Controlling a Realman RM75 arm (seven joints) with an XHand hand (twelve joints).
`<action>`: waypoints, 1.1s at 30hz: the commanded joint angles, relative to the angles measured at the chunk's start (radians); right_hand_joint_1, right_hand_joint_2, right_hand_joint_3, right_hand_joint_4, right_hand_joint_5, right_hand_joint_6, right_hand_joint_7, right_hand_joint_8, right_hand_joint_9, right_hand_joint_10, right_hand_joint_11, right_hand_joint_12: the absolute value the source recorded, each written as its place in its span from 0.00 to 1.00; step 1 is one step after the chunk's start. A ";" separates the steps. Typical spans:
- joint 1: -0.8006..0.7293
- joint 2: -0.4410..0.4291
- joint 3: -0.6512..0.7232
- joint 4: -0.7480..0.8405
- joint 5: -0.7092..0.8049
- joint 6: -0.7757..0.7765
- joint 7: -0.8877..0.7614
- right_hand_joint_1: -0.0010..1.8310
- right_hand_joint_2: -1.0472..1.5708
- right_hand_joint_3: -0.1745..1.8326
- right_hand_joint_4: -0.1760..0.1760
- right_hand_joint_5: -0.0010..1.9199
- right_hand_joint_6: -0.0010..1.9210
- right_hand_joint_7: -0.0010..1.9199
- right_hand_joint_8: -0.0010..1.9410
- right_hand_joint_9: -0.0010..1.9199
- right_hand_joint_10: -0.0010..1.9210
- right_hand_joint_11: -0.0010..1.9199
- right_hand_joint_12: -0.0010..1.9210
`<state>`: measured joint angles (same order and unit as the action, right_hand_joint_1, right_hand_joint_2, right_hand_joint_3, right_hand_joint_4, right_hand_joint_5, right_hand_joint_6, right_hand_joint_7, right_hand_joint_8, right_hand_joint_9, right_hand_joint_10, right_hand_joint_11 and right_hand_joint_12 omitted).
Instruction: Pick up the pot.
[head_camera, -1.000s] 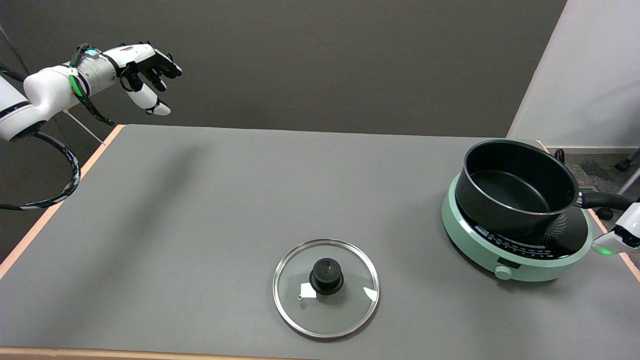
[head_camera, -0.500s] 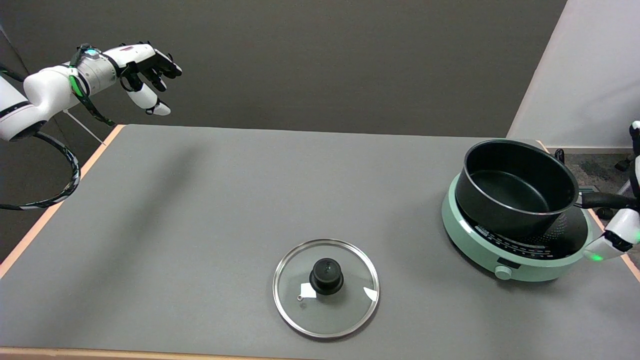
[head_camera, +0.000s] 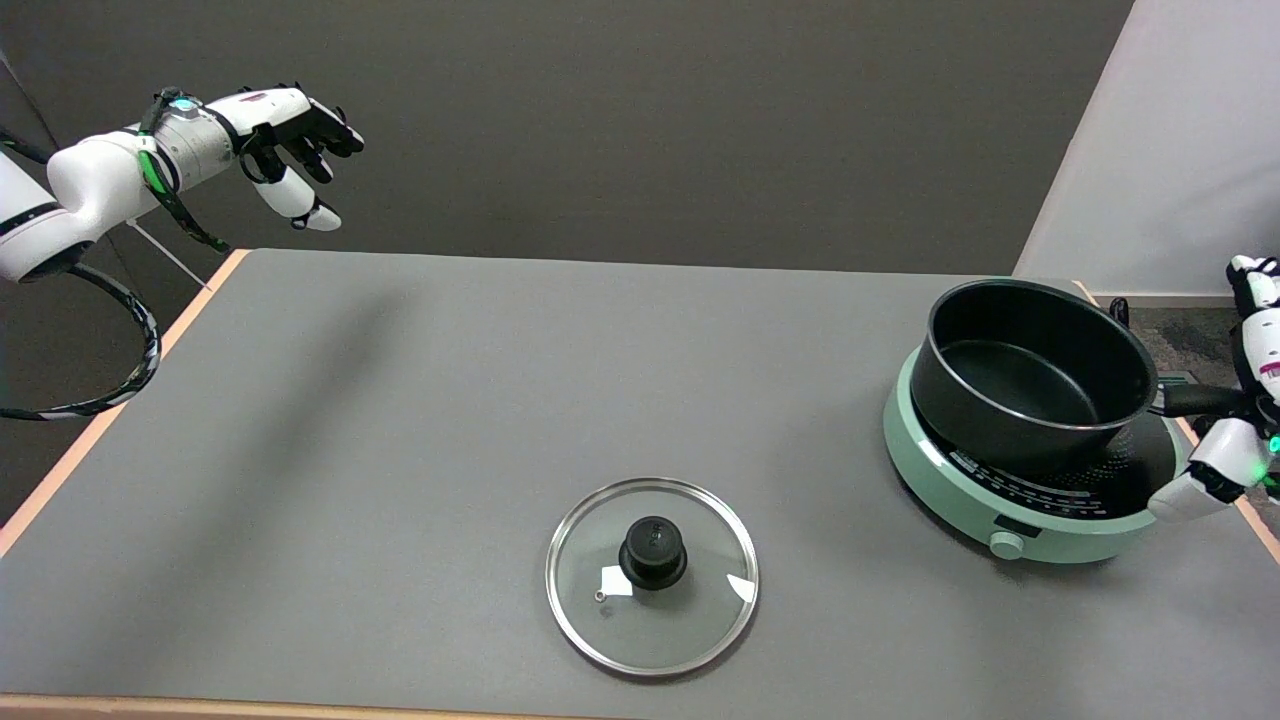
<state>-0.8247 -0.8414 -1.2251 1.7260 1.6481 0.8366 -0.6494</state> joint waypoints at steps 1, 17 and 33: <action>0.008 0.008 -0.005 0.005 0.078 -0.033 -0.042 0.75 0.00 0.55 0.00 0.04 0.04 0.04 0.04 0.04 0.04 0.04 0.04; -0.003 -0.006 0.014 0.037 0.108 -0.025 -0.105 0.76 0.00 0.59 0.01 0.01 0.01 0.01 0.01 0.01 0.01 0.01 0.01; 0.017 0.019 -0.057 0.062 0.213 0.072 -0.201 0.74 0.00 0.60 0.00 0.01 0.01 0.01 0.01 0.01 0.01 0.01 0.01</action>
<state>-0.8260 -0.8441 -1.2245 1.7660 1.7785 0.8396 -0.7681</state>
